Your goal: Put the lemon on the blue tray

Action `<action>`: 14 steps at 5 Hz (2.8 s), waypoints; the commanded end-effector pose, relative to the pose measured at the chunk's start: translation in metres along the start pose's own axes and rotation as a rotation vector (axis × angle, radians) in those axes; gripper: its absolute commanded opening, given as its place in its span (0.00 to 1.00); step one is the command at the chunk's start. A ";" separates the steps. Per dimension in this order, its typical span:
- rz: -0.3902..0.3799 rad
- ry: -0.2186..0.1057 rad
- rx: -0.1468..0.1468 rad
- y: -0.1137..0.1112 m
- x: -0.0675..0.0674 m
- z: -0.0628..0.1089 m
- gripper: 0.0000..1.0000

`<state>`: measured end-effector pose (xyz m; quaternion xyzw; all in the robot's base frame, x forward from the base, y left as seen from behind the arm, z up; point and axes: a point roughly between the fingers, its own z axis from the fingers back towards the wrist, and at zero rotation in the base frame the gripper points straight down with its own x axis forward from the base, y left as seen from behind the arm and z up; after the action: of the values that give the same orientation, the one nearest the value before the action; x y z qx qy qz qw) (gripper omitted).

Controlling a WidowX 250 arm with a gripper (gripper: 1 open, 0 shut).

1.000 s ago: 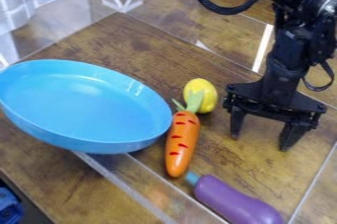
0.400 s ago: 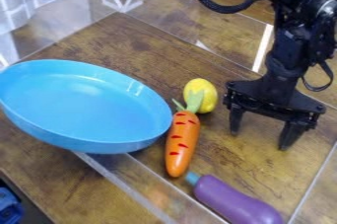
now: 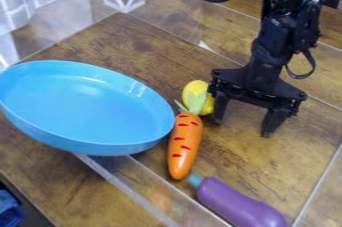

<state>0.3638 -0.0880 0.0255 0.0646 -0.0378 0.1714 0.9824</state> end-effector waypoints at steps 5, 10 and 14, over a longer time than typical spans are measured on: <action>0.032 -0.084 -0.035 0.075 0.015 0.029 1.00; 0.096 -0.087 -0.053 0.093 0.004 0.030 1.00; 0.023 -0.076 -0.095 0.075 0.007 0.014 1.00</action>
<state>0.3328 -0.0130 0.0335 0.0321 -0.0575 0.1834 0.9808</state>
